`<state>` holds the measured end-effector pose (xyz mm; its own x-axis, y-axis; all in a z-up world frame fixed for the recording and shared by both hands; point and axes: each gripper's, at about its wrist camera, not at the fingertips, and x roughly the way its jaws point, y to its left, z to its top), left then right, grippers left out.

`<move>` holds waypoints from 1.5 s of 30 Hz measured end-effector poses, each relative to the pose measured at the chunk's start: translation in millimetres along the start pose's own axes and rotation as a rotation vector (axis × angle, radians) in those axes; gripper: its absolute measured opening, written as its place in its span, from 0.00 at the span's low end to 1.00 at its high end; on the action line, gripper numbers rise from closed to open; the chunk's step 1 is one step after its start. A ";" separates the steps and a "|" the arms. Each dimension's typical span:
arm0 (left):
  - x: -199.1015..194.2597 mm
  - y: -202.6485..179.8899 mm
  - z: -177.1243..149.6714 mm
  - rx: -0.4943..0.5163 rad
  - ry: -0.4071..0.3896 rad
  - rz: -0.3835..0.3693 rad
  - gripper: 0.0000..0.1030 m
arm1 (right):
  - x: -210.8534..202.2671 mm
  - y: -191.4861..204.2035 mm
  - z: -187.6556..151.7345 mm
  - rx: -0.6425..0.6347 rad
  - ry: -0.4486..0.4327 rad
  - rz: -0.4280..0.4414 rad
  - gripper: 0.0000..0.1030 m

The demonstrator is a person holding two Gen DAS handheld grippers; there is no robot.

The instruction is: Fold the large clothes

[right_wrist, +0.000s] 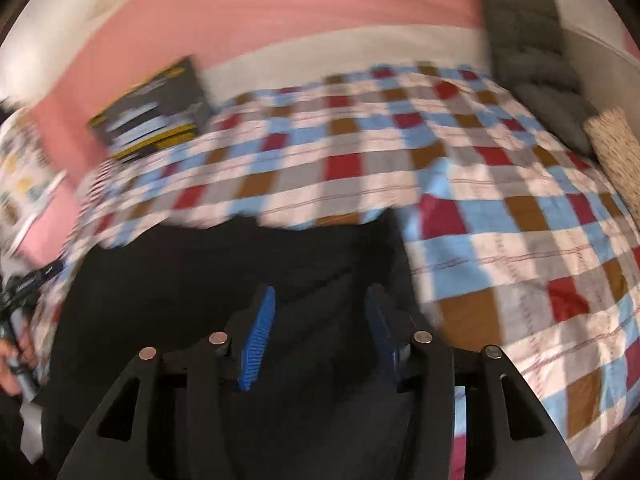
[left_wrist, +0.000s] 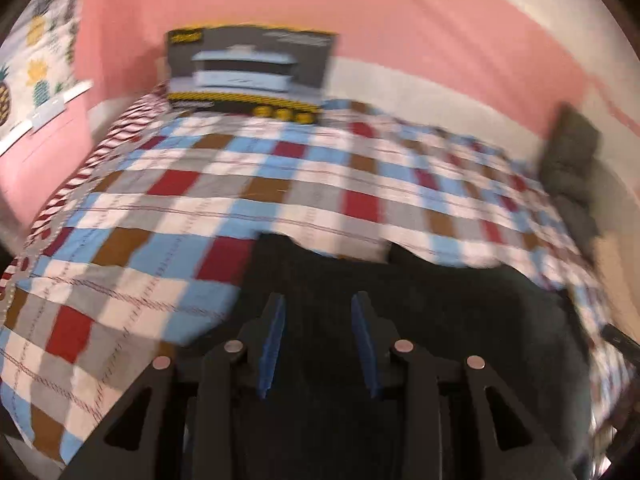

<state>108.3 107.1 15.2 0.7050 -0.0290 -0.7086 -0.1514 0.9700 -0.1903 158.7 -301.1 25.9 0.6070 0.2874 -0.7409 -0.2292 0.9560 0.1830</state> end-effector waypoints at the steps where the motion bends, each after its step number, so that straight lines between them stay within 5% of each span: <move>1: -8.5 -10.7 -12.6 0.025 0.004 -0.027 0.36 | -1.9 8.3 -7.3 -0.017 0.006 0.011 0.47; 8: 11.1 -45.7 -79.9 0.126 0.140 -0.039 0.36 | 21.9 32.2 -69.7 -0.043 0.085 -0.026 0.47; 19: -43.6 -67.8 -92.5 0.137 0.100 -0.105 0.37 | -30.9 58.7 -79.2 -0.112 0.024 -0.025 0.47; 25: -36.3 -72.6 -113.4 0.181 0.133 -0.086 0.43 | -14.7 57.4 -101.6 -0.128 0.080 -0.051 0.47; 27: -36.3 -69.1 -113.1 0.180 0.128 -0.070 0.50 | -14.1 50.9 -104.2 -0.118 0.081 -0.066 0.47; 45: -35.7 -7.6 -111.6 0.056 0.149 0.147 0.50 | -19.5 -5.5 -109.2 0.067 0.096 -0.155 0.47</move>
<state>7.0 73.9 -33.9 0.5675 0.0829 -0.8192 -0.2035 0.9782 -0.0419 65.0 -318.4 -31.3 0.5549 0.1321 -0.8214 -0.0857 0.9911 0.1016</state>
